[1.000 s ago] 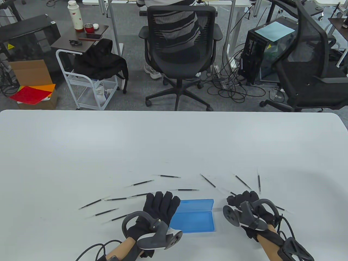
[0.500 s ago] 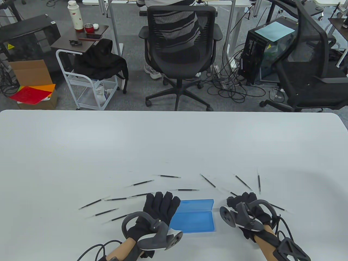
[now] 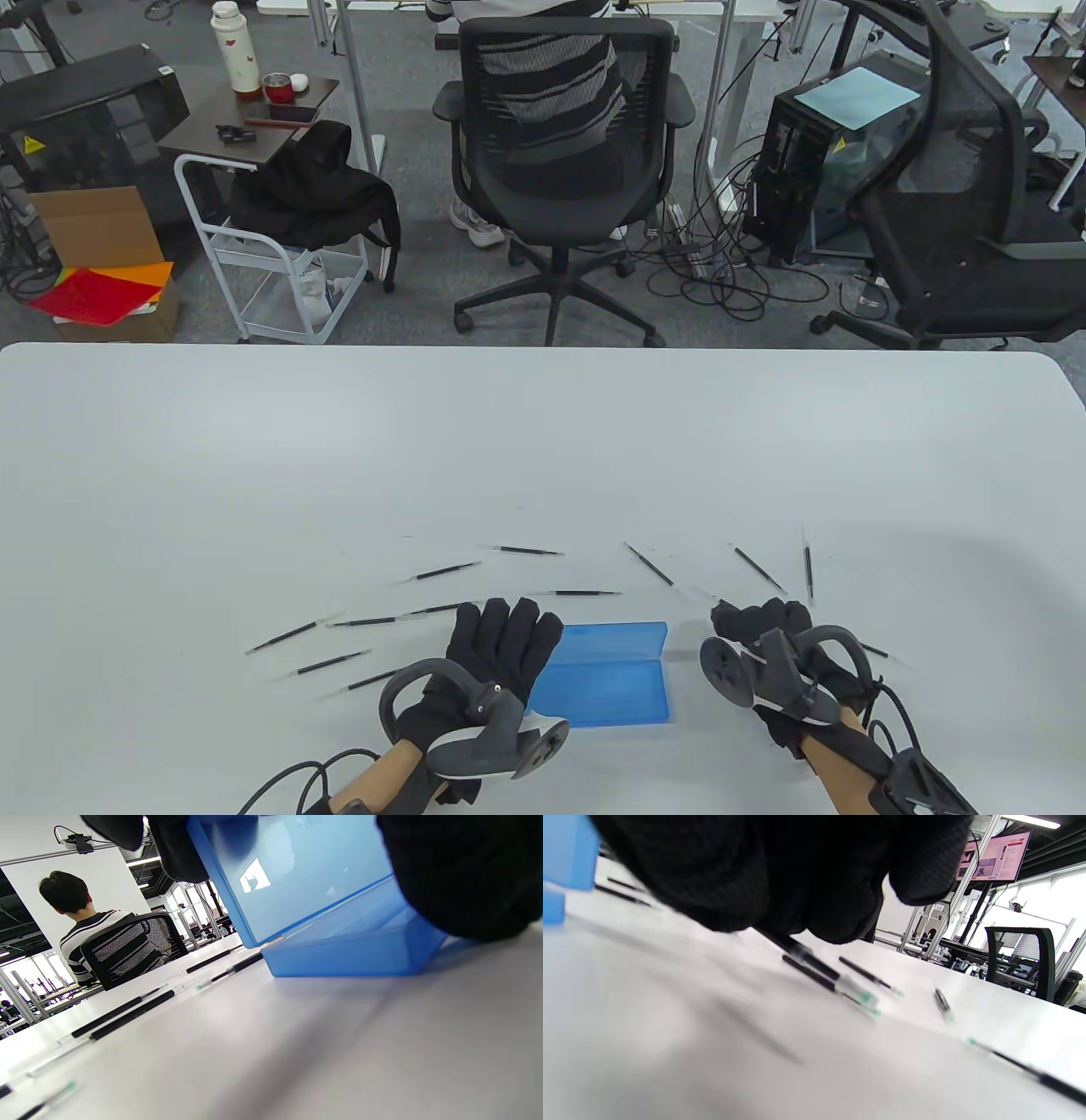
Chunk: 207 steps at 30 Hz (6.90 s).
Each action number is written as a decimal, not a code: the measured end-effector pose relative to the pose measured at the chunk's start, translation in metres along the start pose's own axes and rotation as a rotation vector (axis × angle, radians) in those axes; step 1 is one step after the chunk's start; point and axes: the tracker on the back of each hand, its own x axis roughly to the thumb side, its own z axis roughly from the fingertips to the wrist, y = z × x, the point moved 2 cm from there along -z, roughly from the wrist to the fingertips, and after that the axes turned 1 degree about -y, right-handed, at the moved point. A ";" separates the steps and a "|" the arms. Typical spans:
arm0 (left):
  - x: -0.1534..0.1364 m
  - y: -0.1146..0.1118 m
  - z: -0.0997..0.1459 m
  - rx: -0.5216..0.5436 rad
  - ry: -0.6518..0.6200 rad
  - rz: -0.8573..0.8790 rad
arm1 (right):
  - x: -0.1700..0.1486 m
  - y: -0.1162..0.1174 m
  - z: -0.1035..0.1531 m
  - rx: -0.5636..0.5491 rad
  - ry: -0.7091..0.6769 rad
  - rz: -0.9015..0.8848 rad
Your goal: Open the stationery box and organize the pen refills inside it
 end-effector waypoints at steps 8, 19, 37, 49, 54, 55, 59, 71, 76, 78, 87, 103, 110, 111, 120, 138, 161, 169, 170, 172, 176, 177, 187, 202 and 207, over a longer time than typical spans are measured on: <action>-0.002 -0.002 0.000 -0.007 -0.003 0.026 | 0.025 -0.064 0.019 -0.185 -0.080 -0.014; -0.008 -0.005 -0.002 -0.018 -0.008 0.085 | 0.127 -0.069 0.020 -0.157 -0.341 0.060; -0.011 -0.004 -0.002 -0.015 -0.014 0.112 | 0.175 -0.029 0.006 -0.123 -0.396 0.165; -0.011 -0.005 -0.002 -0.015 -0.015 0.113 | 0.171 -0.031 0.007 -0.148 -0.391 0.170; -0.011 -0.005 -0.002 -0.015 -0.015 0.113 | 0.159 -0.053 0.015 -0.182 -0.381 0.107; -0.011 -0.005 -0.002 -0.015 -0.015 0.113 | 0.154 -0.060 0.017 -0.189 -0.371 0.084; -0.012 -0.005 -0.002 -0.018 -0.017 0.118 | 0.128 -0.084 0.017 -0.234 -0.305 0.055; -0.012 -0.006 -0.003 -0.018 -0.017 0.117 | 0.042 -0.095 -0.013 -0.195 -0.063 0.054; -0.012 -0.006 -0.003 -0.017 -0.016 0.115 | 0.016 -0.066 -0.031 -0.105 0.016 0.049; -0.012 -0.006 -0.003 -0.017 -0.016 0.116 | 0.009 -0.051 -0.038 -0.064 0.043 0.053; -0.012 -0.006 -0.003 -0.017 -0.017 0.117 | -0.017 0.016 -0.056 0.151 0.133 0.106; -0.012 -0.006 -0.002 -0.015 -0.018 0.118 | -0.028 0.041 -0.057 0.210 0.169 0.113; -0.012 -0.006 -0.002 -0.015 -0.018 0.118 | -0.023 0.041 -0.056 0.213 0.163 0.138; -0.012 -0.006 -0.002 -0.015 -0.018 0.118 | -0.022 0.041 -0.056 0.212 0.163 0.146; -0.012 -0.006 -0.002 -0.013 -0.016 0.115 | -0.021 0.042 -0.057 0.231 0.165 0.143; -0.012 -0.006 -0.002 -0.013 -0.016 0.115 | -0.030 0.031 -0.048 0.144 0.166 0.064; -0.012 -0.006 -0.002 -0.015 -0.014 0.116 | 0.082 -0.068 0.022 -0.176 -0.192 0.050; -0.012 -0.006 -0.002 -0.015 -0.016 0.120 | 0.134 -0.045 0.024 -0.116 -0.321 0.099; -0.012 -0.007 -0.002 -0.015 -0.016 0.120 | 0.138 -0.042 0.023 -0.110 -0.331 0.105; -0.012 -0.007 -0.002 -0.015 -0.016 0.121 | 0.145 -0.037 0.021 -0.104 -0.346 0.115; -0.012 -0.007 -0.002 -0.015 -0.016 0.122 | 0.156 -0.030 0.017 -0.100 -0.359 0.153; -0.012 -0.007 -0.002 -0.015 -0.016 0.122 | 0.157 -0.028 0.017 -0.097 -0.360 0.155; -0.012 -0.007 -0.002 -0.016 -0.017 0.122 | 0.161 -0.025 0.013 -0.097 -0.371 0.148; -0.012 -0.007 -0.002 -0.017 -0.017 0.124 | 0.151 -0.055 0.021 -0.177 -0.361 0.045; -0.012 -0.007 -0.002 -0.017 -0.017 0.124 | 0.122 -0.096 0.019 -0.269 -0.272 -0.008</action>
